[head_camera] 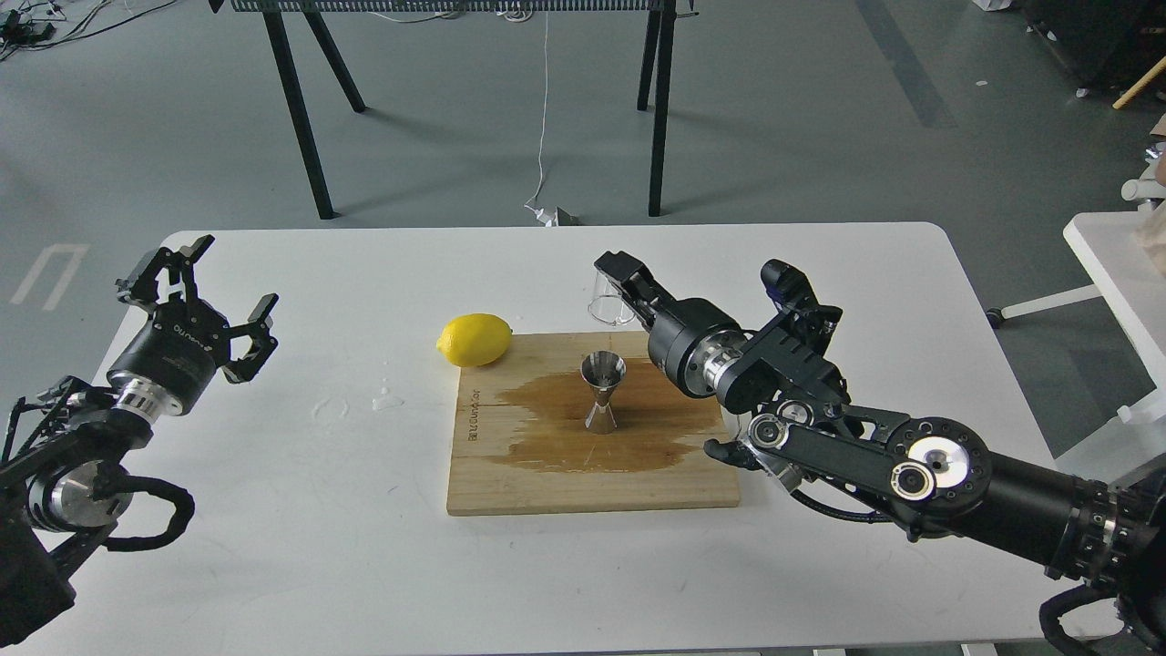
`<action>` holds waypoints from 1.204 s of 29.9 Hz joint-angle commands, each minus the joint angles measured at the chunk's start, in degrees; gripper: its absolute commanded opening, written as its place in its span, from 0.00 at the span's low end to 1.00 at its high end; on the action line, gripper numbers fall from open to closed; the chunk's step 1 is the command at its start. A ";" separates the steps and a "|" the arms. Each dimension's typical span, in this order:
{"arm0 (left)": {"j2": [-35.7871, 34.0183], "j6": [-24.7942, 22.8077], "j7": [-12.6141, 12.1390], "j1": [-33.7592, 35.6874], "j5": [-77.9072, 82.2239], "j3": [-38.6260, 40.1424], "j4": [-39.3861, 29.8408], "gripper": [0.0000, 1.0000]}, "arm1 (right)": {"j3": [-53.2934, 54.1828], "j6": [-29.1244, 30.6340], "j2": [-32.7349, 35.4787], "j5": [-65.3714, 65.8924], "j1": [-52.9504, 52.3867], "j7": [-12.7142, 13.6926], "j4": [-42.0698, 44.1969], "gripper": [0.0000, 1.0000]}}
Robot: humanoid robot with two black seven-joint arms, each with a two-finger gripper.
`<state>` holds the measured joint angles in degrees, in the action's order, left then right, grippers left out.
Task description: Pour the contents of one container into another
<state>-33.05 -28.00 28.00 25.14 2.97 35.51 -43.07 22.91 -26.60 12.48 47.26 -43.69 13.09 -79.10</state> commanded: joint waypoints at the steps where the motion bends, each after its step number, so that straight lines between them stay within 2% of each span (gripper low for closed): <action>1: 0.00 0.00 0.00 0.00 0.02 -0.01 0.00 0.94 | 9.49 0.15 -0.35 -7.77 4.13 0.00 -0.27 0.40; 10: 0.17 0.00 0.00 0.00 0.02 -0.09 0.00 0.94 | 39.90 0.24 -2.54 -29.48 16.96 0.00 0.61 0.40; 16: 0.17 0.00 0.00 0.00 0.02 -0.09 0.00 0.94 | 53.18 0.24 -3.51 -41.44 22.94 0.00 3.59 0.40; 26: 0.09 0.00 0.00 0.00 0.02 -0.09 0.00 0.94 | 63.22 -0.20 -4.31 -54.10 27.52 -0.26 14.31 0.40; 36: 0.09 0.00 0.00 -0.09 0.02 -0.09 0.00 0.94 | 64.89 -0.20 -4.39 -57.36 28.31 0.00 20.38 0.40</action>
<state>-32.96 -28.00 28.00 25.06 2.99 35.42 -43.06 87.78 -26.68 8.19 -8.98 -15.35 13.12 -60.35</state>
